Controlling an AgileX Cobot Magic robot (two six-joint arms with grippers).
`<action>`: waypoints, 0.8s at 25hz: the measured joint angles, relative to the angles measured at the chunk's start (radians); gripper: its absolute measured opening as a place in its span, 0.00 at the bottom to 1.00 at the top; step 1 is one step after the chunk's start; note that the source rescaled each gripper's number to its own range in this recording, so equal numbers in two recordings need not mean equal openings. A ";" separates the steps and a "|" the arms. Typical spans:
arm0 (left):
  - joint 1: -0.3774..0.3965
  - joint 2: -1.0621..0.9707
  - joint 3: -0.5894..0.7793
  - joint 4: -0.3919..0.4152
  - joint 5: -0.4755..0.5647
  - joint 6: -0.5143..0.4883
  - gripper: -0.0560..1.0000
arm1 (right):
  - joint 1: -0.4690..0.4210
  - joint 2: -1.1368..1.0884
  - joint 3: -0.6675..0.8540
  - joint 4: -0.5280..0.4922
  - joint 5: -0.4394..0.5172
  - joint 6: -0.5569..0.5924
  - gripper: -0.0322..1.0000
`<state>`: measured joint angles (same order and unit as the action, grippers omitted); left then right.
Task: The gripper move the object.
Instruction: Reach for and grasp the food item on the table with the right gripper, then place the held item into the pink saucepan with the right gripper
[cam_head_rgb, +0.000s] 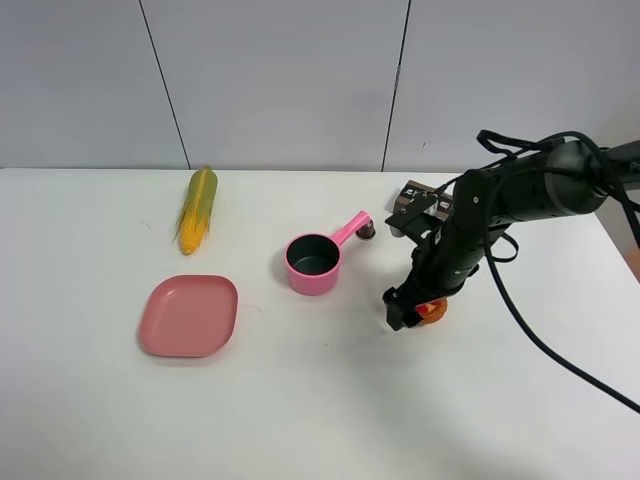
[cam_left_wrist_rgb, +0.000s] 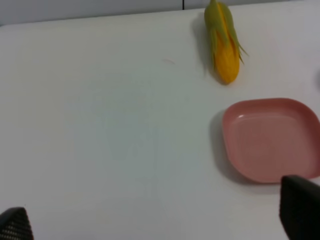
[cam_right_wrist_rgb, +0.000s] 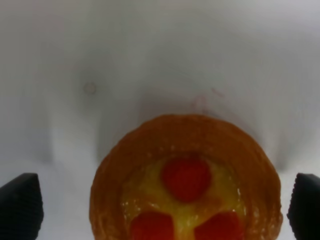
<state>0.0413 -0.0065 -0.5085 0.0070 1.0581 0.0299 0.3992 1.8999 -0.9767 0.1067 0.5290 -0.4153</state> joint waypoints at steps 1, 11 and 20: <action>0.000 0.000 0.000 0.000 0.000 0.000 1.00 | 0.000 0.002 0.000 -0.003 0.000 0.003 1.00; 0.000 0.000 0.000 0.000 0.000 0.000 1.00 | -0.014 0.010 0.000 -0.011 -0.003 0.057 0.09; 0.000 0.000 0.000 0.000 0.000 0.000 1.00 | -0.018 -0.016 0.000 -0.008 0.011 0.070 0.04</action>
<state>0.0413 -0.0065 -0.5085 0.0070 1.0581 0.0299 0.3812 1.8835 -0.9767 0.0988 0.5397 -0.3449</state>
